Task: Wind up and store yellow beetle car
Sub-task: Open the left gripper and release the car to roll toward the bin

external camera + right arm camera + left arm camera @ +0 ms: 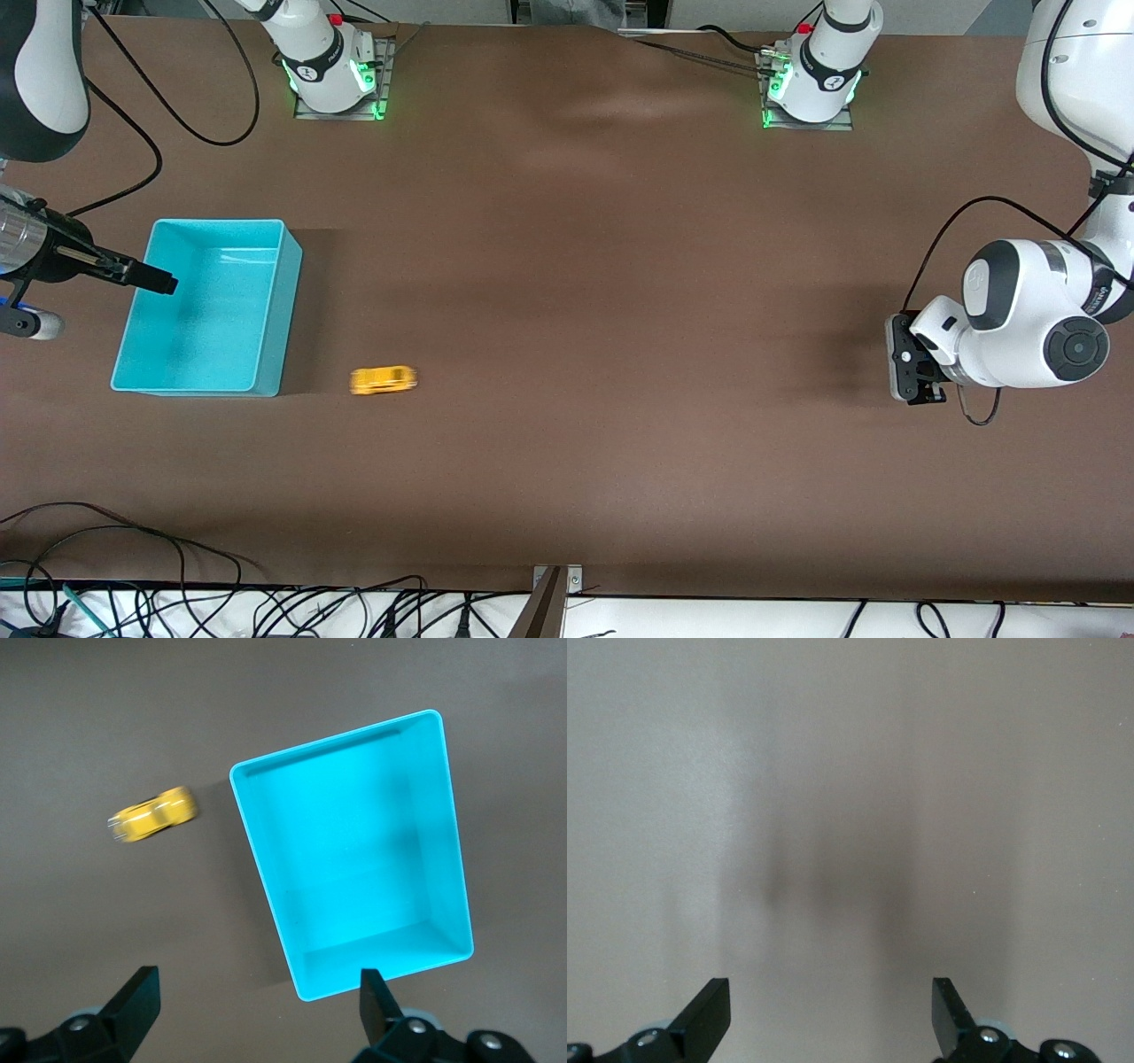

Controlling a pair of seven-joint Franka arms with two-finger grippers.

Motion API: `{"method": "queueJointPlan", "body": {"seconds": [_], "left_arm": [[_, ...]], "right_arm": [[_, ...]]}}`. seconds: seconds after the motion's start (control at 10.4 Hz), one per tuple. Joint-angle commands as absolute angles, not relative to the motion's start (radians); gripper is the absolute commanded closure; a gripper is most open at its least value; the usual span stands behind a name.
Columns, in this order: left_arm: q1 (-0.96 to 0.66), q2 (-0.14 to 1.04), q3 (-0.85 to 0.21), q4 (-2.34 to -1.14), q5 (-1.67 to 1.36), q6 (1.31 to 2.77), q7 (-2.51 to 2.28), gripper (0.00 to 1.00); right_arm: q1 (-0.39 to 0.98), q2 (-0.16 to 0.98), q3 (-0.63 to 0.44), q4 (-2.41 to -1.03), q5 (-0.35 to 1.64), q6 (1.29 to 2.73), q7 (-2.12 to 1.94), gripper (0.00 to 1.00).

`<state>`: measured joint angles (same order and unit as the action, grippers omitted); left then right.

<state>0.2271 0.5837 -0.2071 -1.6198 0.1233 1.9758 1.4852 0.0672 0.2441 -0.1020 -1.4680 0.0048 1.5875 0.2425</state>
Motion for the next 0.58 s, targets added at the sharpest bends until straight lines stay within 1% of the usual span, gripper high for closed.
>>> {"method": "queueJointPlan", "body": {"seconds": [0.0, 0.19, 0.29, 0.48], "left_arm": [[0.215, 0.577, -0.198, -1.603, 0.107, 1.948, 1.474, 0.0], [0.215, 0.577, -0.199, -1.591, 0.107, 1.941, 1.459, 0.0], [0.209, 0.575, -0.201, -1.576, 0.106, 1.915, 1.422, 0.0], [0.193, 0.568, -0.218, -1.496, 0.106, 1.823, 1.28, 0.0]], "right_arm": [[0.063, 0.241, -0.1, -1.471, 0.015, 1.585, 0.255, 0.0], [0.063, 0.241, -0.1, -1.471, 0.015, 1.585, 0.25, 0.0], [0.063, 0.241, -0.1, -1.473, 0.015, 1.589, 0.245, 0.0], [0.069, 0.28, -0.097, -1.473, 0.014, 1.621, 0.107, 0.0]]}}
